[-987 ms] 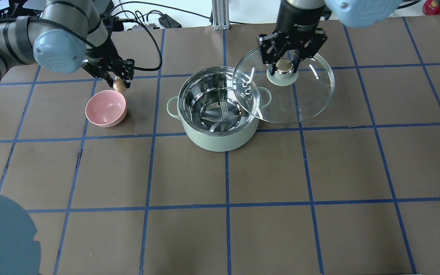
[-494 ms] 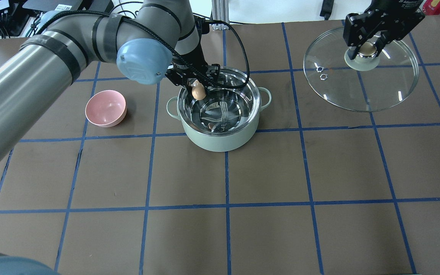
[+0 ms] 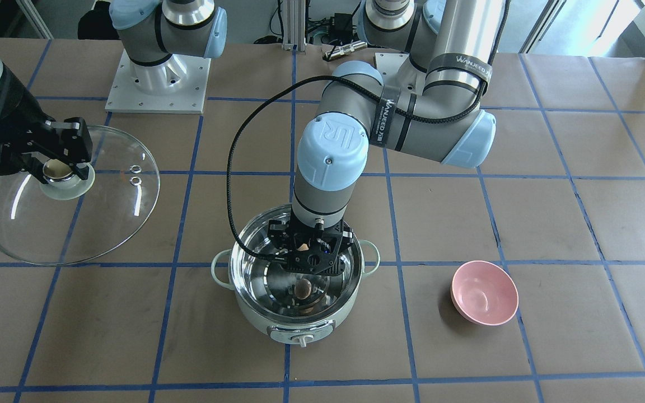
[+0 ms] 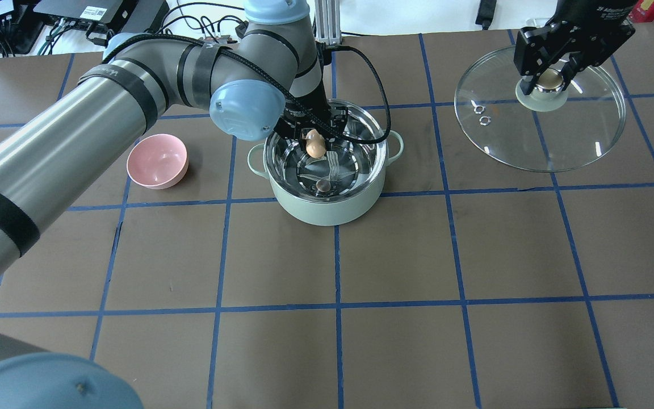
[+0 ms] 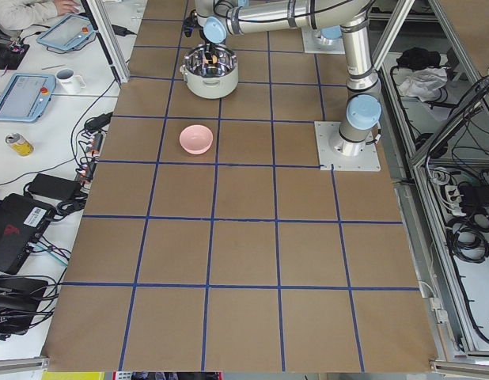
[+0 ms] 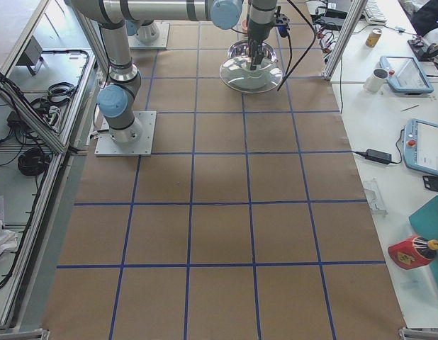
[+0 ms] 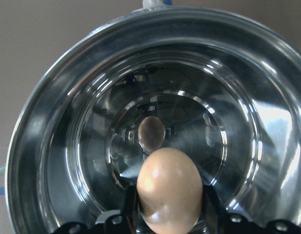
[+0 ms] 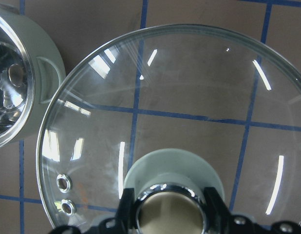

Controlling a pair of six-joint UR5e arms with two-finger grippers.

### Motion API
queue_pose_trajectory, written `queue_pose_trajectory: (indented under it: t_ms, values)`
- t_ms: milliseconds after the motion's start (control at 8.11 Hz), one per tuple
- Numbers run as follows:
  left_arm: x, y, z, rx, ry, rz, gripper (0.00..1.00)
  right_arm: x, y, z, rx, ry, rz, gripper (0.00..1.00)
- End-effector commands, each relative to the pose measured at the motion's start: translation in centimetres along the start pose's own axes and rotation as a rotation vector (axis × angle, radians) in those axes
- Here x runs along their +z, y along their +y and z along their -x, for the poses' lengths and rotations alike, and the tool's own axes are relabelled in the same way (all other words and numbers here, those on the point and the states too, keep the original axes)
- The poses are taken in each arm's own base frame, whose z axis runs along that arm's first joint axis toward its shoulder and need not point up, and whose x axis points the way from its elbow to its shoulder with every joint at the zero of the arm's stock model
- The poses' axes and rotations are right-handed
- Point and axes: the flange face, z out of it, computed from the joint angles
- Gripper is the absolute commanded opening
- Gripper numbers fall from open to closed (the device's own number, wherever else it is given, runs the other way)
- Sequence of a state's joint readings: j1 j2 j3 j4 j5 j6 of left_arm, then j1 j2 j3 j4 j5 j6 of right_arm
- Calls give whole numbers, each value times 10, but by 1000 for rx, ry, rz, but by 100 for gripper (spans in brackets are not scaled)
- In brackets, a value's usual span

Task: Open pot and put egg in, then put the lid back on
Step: 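Lower the egg into the pot and open the left gripper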

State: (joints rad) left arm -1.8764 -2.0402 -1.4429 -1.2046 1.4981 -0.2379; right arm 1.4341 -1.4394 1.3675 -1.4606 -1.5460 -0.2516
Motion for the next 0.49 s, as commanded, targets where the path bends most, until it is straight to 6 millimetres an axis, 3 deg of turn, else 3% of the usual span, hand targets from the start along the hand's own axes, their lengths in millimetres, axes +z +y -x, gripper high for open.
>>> queue_pose_trajectory:
  t_ms: [0,247,370]
  values:
    - [35,-14,-4,-19,3,-8,0,3,0,1,2,-22,1,0]
    - [57,-13,-6,-49,-6,25,0,3,1,2,0,-28,-1,0]
    - [58,-11,-10,-37,-7,25,0,3,0,3,0,-37,-5,0]
